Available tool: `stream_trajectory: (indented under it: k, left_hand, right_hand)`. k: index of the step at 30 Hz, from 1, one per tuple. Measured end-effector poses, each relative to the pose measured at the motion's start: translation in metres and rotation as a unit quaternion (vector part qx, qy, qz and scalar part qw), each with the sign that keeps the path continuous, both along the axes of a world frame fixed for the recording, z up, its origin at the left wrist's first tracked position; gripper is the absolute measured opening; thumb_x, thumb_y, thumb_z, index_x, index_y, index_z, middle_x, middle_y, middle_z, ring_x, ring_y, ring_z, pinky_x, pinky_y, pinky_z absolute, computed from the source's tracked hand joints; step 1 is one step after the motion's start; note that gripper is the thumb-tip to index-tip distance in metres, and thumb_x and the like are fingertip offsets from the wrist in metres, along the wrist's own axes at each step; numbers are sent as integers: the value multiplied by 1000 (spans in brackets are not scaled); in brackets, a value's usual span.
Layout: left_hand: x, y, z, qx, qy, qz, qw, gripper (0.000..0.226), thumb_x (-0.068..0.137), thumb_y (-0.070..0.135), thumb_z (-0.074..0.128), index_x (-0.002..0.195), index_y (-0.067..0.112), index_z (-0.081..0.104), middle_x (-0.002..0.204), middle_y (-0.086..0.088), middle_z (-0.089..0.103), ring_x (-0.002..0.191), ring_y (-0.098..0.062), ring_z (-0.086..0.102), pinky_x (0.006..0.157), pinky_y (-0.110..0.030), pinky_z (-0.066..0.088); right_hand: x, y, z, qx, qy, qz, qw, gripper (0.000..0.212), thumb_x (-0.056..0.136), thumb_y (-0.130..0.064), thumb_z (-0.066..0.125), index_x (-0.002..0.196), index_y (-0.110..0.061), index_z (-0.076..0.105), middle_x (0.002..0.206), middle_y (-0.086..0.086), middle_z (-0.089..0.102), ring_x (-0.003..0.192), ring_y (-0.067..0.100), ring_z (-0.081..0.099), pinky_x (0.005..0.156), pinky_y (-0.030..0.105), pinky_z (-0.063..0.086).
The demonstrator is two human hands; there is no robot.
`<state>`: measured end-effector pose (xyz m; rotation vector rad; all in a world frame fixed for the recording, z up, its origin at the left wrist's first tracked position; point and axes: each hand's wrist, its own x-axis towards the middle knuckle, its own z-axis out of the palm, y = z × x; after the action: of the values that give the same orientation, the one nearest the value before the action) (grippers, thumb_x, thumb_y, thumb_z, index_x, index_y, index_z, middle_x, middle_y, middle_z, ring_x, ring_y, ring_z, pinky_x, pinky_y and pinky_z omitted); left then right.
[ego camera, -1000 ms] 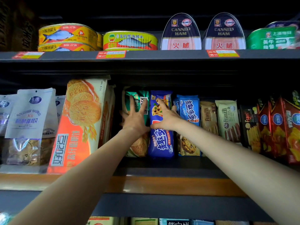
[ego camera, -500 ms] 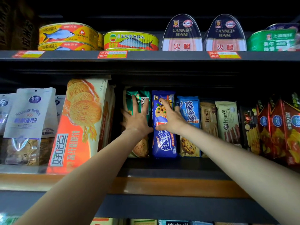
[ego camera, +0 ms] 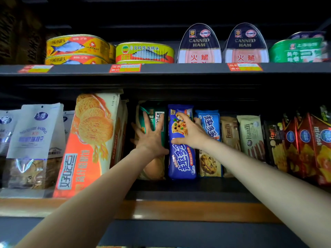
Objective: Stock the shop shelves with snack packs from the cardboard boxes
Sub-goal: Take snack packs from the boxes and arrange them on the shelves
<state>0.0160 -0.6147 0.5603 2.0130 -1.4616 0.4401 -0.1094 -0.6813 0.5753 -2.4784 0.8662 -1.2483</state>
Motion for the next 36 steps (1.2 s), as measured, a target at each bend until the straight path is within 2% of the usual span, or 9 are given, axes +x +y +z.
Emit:
stream_trajectory:
  k: [5, 11, 14, 19, 22, 26, 29, 32, 36]
  left_hand:
    - [-3, 7, 1, -13, 20, -13, 1000, 111, 78, 26, 72, 142, 45, -17, 145, -7, -41, 134, -51, -23, 106, -67, 17]
    - [-3, 9, 0, -15, 29, -13, 999, 109, 79, 25, 71, 142, 45, -15, 147, -8, -39, 135, -50, -22, 107, -65, 17]
    - [-5, 11, 0, -18, 20, -13, 1000, 108, 79, 25, 70, 142, 45, -14, 148, -7, -37, 135, -49, -21, 108, -65, 16]
    - [-15, 14, -2, -46, -129, -3, 991, 98, 83, 34, 63, 145, 39, -12, 153, -7, -27, 138, -42, -22, 110, -62, 6]
    - [-23, 10, 0, -72, -178, -14, 981, 89, 87, 39, 56, 147, 32, -10, 156, -5, -19, 141, -32, -21, 113, -54, -1]
    - [-36, 1, 0, -75, -227, -47, 970, 81, 89, 38, 50, 149, 22, -2, 157, -3, -11, 143, -23, -18, 115, -47, -5]
    - [-47, -6, -3, -66, -286, -57, 954, 74, 89, 38, 47, 149, 18, 9, 158, -2, -10, 144, -22, -16, 115, -46, -6]
    - [-55, -12, -3, -61, -289, -57, 954, 70, 89, 38, 46, 148, 17, 15, 157, -1, -11, 144, -21, -16, 115, -47, -6]
    - [-58, -14, -2, -58, -285, -47, 956, 69, 90, 38, 45, 149, 17, 15, 158, -1, -9, 144, -20, -15, 115, -46, -7]
  right_hand:
    - [-1, 4, 1, -14, -26, 6, 1000, 89, 79, -14, 73, 146, -38, 19, 149, 11, 13, 127, 32, 40, 94, 38, 46]
    - [0, 2, 2, -9, -60, -16, 998, 103, 78, -15, 75, 149, -35, 3, 146, 14, 23, 126, 31, 44, 98, 44, 45]
    - [-2, 0, 2, -12, -71, -18, 997, 102, 79, -16, 74, 149, -33, 2, 144, 13, 25, 126, 30, 43, 95, 40, 44]
    - [-9, -5, 3, -15, -73, -17, 997, 97, 81, -19, 72, 150, -24, 4, 146, 10, 30, 128, 25, 42, 91, 33, 43]
    - [-24, -8, 8, -26, -74, -24, 997, 95, 81, -24, 72, 150, -18, 7, 151, 8, 28, 136, 24, 32, 104, 36, 35]
    - [-57, -22, 12, -62, -17, -130, 989, 66, 87, -27, 65, 143, -15, 32, 147, 9, 31, 134, 25, 34, 100, 28, 33]
    - [-84, -39, 8, -75, 82, -202, 973, 49, 91, -17, 59, 137, -14, 44, 147, 9, 30, 137, 27, 28, 109, 30, 23]
    - [-95, -46, -1, -57, 156, -208, 964, 51, 92, -9, 54, 140, -24, 42, 152, 5, 22, 140, 31, 17, 113, 37, 17]
    - [-90, -43, -2, -65, 140, -196, 968, 51, 92, -3, 49, 138, -25, 43, 147, 5, 29, 138, 28, 19, 112, 39, 19]
